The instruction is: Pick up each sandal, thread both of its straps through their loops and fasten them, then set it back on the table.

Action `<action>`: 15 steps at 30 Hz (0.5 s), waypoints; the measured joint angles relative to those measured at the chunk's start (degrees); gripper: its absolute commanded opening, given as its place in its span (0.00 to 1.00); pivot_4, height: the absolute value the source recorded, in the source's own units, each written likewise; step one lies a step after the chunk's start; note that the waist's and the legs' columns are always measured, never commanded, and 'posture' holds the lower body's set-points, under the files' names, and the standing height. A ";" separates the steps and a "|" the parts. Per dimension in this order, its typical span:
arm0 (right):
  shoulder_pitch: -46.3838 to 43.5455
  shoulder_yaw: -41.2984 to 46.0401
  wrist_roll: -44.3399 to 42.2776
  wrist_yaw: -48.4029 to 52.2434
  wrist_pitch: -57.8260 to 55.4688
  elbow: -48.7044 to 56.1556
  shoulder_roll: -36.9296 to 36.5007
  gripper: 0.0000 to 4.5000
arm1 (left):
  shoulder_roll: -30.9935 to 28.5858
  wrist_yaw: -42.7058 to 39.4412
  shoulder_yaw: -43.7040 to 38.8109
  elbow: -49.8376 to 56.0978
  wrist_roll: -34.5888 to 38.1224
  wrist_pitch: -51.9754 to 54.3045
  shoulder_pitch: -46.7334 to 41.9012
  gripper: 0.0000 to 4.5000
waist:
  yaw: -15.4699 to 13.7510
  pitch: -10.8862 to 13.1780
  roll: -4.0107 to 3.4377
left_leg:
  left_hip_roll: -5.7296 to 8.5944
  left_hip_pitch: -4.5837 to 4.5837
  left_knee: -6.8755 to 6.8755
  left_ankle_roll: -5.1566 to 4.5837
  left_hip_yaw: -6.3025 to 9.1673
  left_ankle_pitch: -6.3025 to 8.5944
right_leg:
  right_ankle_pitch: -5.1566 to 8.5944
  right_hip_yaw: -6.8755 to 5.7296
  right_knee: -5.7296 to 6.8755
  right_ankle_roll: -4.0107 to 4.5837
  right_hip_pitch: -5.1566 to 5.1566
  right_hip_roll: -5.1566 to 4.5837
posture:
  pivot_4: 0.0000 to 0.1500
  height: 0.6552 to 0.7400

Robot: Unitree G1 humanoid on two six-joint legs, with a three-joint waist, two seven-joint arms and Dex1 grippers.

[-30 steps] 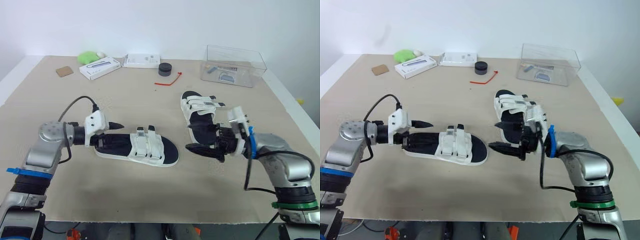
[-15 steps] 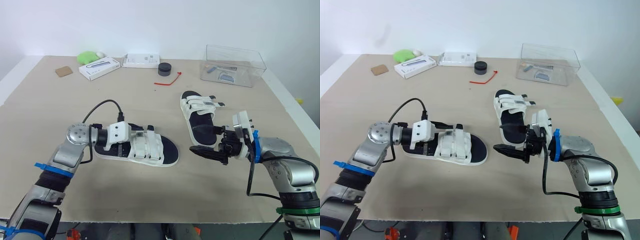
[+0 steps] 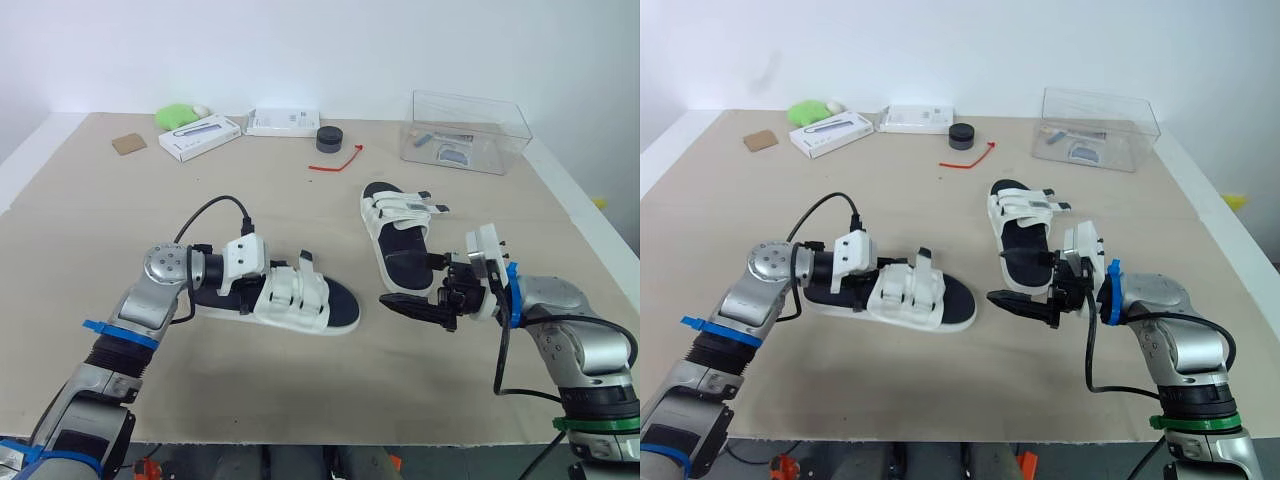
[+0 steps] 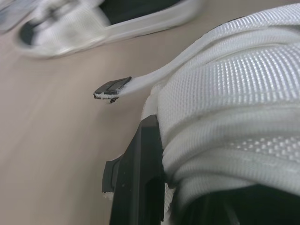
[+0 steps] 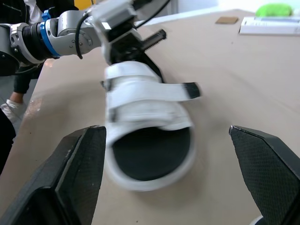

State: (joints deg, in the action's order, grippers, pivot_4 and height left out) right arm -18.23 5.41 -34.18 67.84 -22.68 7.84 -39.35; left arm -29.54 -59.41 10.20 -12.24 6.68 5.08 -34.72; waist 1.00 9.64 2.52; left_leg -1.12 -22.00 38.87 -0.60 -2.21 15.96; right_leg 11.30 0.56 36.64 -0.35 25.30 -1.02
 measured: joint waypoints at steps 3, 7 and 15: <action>0.00 0.00 0.74 -0.93 0.94 -0.01 0.00 1.00 | 1.13 8.58 -3.06 0.31 -0.18 10.22 -1.37 0.00 | 0.19 0.00 0.01 | -0.04 0.05 0.03 -0.04 -0.02 -0.10 | 0.00 0.06 0.05 -0.24 0.01 0.09 | 1.00 1.00; -0.51 -0.01 3.30 -3.33 3.80 -1.44 1.15 1.00 | 2.73 27.47 -11.98 -4.34 -1.15 25.08 -7.34 0.00 | 0.28 0.05 0.08 | -0.20 0.14 0.04 -0.05 -0.01 -0.25 | -0.14 0.10 0.17 -0.10 0.05 0.34 | 1.00 1.00; -7.06 -0.05 2.97 -5.42 4.07 -5.74 4.79 1.00 | 3.19 46.28 -20.36 -13.52 -2.68 30.77 -11.26 0.00 | 0.13 0.05 0.09 | -0.27 0.20 0.03 0.07 -0.05 -0.23 | -0.38 0.12 0.30 0.41 0.06 0.32 | 1.00 1.00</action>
State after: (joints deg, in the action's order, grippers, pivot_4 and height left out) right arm -25.29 5.36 -31.21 62.42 -18.61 2.10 -34.56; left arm -26.35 -13.12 -10.16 -25.76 4.00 35.85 -45.98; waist 1.12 9.69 2.61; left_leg -1.39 -21.81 38.90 -0.53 -2.25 15.74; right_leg 10.92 0.67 36.94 0.06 25.36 -0.70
